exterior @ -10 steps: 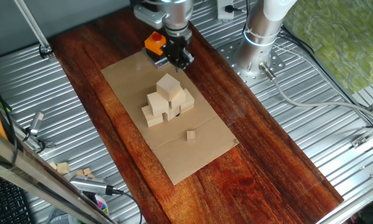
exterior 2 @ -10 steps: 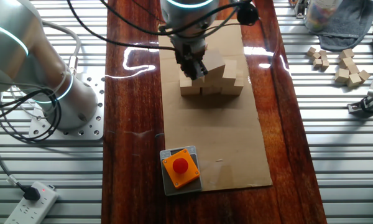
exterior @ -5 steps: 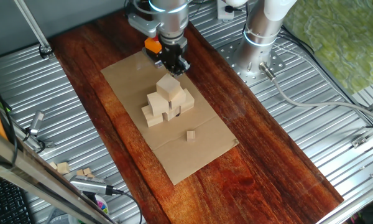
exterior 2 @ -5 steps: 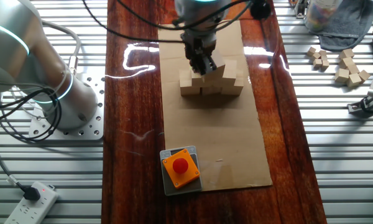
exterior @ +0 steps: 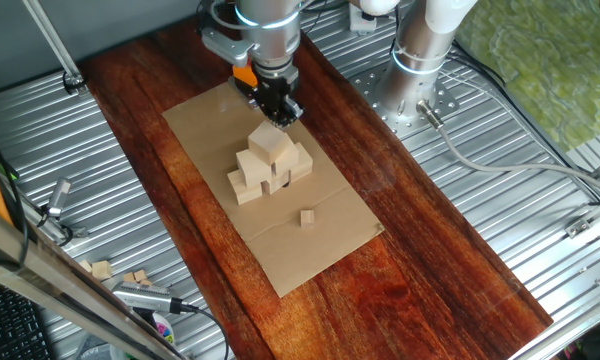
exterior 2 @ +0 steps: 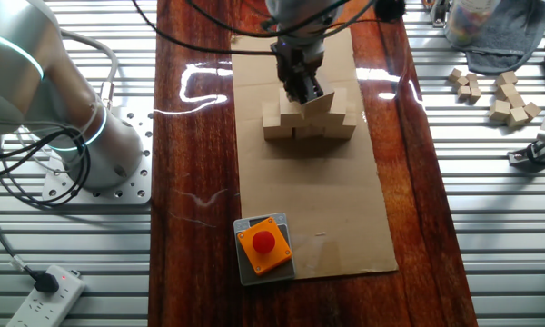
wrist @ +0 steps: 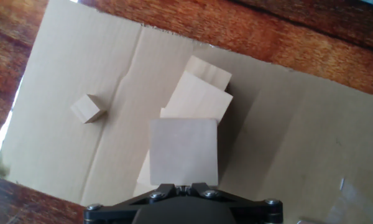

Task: Stack the blocks into a pyramid shape

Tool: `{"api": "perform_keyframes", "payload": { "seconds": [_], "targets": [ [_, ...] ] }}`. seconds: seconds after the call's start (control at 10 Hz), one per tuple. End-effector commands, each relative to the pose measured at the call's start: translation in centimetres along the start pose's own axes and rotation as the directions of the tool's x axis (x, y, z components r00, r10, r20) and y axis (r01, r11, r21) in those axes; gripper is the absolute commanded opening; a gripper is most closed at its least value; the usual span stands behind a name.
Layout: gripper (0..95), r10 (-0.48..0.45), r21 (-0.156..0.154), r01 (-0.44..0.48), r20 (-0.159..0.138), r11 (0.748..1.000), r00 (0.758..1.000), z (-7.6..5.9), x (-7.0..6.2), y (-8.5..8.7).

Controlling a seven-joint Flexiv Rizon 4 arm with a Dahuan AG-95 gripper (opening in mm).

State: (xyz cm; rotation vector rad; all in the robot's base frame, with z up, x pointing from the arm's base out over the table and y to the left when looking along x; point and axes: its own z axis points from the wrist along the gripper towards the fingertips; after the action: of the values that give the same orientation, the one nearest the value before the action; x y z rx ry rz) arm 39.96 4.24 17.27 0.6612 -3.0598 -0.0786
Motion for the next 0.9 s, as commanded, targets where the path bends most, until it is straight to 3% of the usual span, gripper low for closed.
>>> {"api": "perform_keyframes", "payload": {
  "seconds": [0.1,0.5,0.9],
  "targets": [
    [0.0,-0.002,0.001,0.002,0.003,1.000,1.000,-0.1,-0.1,-0.1],
    [0.0,0.000,-0.005,0.000,-0.003,1.000,1.000,-0.6,-0.3,-0.4],
    [0.0,0.007,-0.017,-0.008,-0.045,1.000,0.999,-3.8,0.0,0.5]
  ]
}}
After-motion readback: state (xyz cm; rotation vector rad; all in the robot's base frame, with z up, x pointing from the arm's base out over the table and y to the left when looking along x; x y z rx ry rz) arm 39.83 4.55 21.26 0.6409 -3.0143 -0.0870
